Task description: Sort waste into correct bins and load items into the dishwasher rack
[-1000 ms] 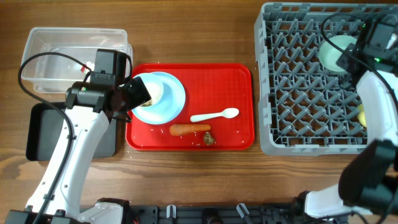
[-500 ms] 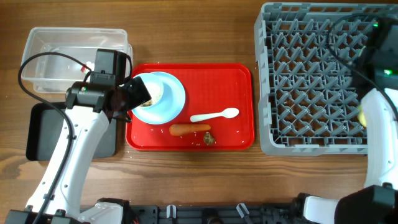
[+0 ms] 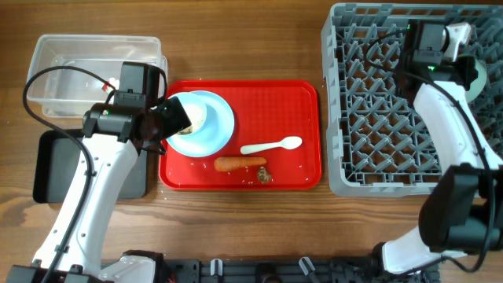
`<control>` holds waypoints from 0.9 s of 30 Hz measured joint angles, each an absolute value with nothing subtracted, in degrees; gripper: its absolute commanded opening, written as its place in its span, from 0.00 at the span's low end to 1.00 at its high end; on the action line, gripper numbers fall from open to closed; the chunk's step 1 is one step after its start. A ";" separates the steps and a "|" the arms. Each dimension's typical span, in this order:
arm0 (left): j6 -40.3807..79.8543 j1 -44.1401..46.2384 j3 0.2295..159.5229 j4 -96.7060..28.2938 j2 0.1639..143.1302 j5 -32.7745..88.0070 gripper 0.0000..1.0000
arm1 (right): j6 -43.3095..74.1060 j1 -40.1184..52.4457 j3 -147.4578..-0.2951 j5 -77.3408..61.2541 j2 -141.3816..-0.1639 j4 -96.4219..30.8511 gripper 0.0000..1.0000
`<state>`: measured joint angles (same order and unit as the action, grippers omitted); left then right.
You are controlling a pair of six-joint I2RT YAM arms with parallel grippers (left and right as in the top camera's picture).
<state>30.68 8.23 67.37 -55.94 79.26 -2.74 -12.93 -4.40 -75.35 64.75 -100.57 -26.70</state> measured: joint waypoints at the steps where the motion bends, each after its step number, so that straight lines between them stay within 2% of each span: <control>1: 30.65 8.23 67.37 -55.94 79.26 -2.74 0.85 | -13.32 -4.38 -75.35 65.12 -101.19 -26.72 0.04; 6: 30.65 8.23 67.37 -55.92 79.26 -2.74 0.85 | -13.78 -2.11 -75.37 67.13 -103.22 -26.63 0.05; 8: 30.65 8.23 67.37 -55.92 79.26 -2.76 0.85 | -13.78 -0.03 -75.37 66.32 -103.70 -26.70 0.09; 9: 30.65 8.23 67.37 -55.94 79.26 -2.74 0.85 | -13.78 0.80 -75.37 65.95 -103.94 -26.74 0.21; 11: 30.65 8.23 67.37 -55.94 79.26 -2.74 0.85 | -13.41 2.35 -75.37 63.96 -103.98 -26.96 0.36; 15: 30.65 8.23 67.37 -55.92 79.26 -2.76 0.85 | -13.23 4.51 -75.35 59.83 -104.07 -29.74 0.54; 18: 30.65 8.23 67.37 -55.94 79.26 -2.74 0.85 | -11.60 5.48 -75.37 58.74 -104.07 -31.44 0.60; 22: 30.68 8.23 67.37 -55.94 79.26 -2.74 0.85 | -9.39 5.72 -75.37 56.01 -104.03 -34.15 0.63; 27: 30.65 8.23 67.37 -55.94 79.26 -2.74 0.87 | -8.32 5.72 -75.35 44.10 -99.79 -36.51 0.75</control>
<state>30.65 8.23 67.37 -55.94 79.26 -2.74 -8.32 5.72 -75.35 44.10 -99.79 -36.51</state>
